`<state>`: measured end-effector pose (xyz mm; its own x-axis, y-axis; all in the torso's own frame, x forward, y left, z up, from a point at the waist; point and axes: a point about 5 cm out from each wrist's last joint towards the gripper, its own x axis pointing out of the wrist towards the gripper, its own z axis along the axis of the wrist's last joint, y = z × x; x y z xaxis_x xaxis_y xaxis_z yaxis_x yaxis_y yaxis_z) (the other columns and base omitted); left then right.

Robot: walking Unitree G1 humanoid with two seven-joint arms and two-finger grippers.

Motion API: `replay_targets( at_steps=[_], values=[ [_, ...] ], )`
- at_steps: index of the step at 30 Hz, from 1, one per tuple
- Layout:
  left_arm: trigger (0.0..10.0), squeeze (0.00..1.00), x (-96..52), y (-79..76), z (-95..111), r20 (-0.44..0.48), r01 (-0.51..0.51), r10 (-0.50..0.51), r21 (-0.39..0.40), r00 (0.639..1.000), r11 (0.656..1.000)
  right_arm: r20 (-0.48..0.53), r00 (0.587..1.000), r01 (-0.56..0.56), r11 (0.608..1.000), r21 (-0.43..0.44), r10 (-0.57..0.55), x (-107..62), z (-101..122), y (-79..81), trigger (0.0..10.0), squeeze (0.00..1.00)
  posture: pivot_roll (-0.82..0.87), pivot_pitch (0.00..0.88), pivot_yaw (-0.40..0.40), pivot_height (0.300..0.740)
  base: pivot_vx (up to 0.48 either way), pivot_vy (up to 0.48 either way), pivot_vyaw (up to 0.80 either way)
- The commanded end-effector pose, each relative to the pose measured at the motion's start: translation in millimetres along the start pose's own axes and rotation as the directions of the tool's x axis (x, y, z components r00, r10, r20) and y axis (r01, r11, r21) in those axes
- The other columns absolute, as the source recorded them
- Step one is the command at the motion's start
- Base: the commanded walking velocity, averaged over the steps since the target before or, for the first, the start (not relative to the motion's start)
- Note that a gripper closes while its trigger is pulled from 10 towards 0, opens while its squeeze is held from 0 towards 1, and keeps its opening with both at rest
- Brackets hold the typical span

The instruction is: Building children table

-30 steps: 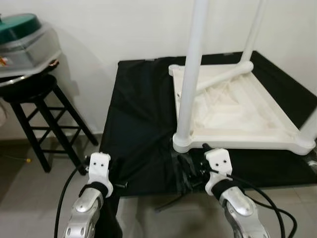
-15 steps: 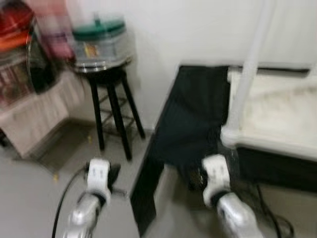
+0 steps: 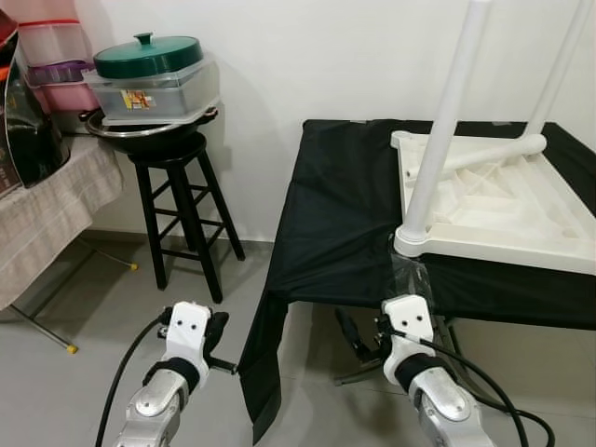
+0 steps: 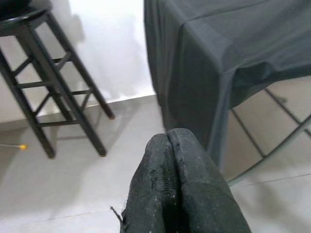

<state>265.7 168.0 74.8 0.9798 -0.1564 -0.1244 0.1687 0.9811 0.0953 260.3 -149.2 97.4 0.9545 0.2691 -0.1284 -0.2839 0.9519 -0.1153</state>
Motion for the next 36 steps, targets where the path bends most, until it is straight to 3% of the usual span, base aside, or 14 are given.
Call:
replay_targets(
  at_steps=[1, 5, 11, 13, 15, 18, 36],
  values=[
    [10.0, 0.00, -3.1, 1.0, -0.8, 0.007, -0.001, 0.001, 0.039, 1.000, 0.999, -0.037, 0.999, -0.031, 0.999, -0.022, 0.030, 1.1, -5.0, 4.6, 10.0, 0.00, -0.01, 0.000, 0.031, 0.740, 0.000, 0.000, 0.00],
    [10.0, 0.00, -3.7, -4.8, 1.3, 0.029, 0.026, -0.028, 0.075, 0.999, 0.997, -0.048, 0.996, -0.083, 0.992, -0.099, 0.078, -0.1, -5.9, 11.8, 10.0, 0.00, -0.01, 0.000, 0.020, 0.740, 0.000, 0.000, 0.00],
    [10.0, 0.00, -3.8, -11.4, 2.4, 0.032, 0.055, -0.059, 0.113, 0.998, 0.992, -0.060, 0.993, -0.107, 0.988, -0.115, 0.100, -1.4, -7.2, 13.9, 10.0, 0.00, -0.02, 0.000, 0.019, 0.740, 0.000, 0.000, 0.00],
    [10.0, 0.00, -4.6, -20.1, 6.3, 0.034, 0.088, -0.097, 0.197, 0.995, 0.976, -0.063, 0.991, -0.124, 0.983, -0.134, 0.116, -2.1, -7.5, 15.6, 10.0, 0.00, -0.02, 0.000, 0.022, 0.740, 0.000, 0.000, 0.00],
    [10.0, 0.00, -4.6, -20.1, 6.3, 0.034, 0.088, -0.097, 0.197, 0.995, 0.976, -0.063, 0.991, -0.124, 0.983, -0.134, 0.116, -2.1, -7.5, 15.6, 10.0, 0.00, -0.02, 0.000, 0.022, 0.740, 0.000, 0.000, 0.00],
    [10.0, 0.00, -4.7, -30.7, 7.7, 0.026, 0.129, -0.140, 0.260, 0.990, 0.957, -0.064, 0.990, -0.136, 0.979, -0.151, 0.128, -2.8, -7.6, 17.5, 10.0, 0.00, -0.02, 0.000, 0.022, 0.740, 0.000, 0.000, 0.00],
    [10.0, 0.00, -5.4, -24.7, 4.0, 0.027, 0.070, -0.075, 0.150, 0.997, 0.986, -0.050, 0.995, -0.089, 0.991, -0.097, 0.084, -2.7, -8.1, 11.1, 10.0, 0.00, -0.02, 0.000, 0.021, 0.740, 0.000, 0.000, 0.00]
  ],
)
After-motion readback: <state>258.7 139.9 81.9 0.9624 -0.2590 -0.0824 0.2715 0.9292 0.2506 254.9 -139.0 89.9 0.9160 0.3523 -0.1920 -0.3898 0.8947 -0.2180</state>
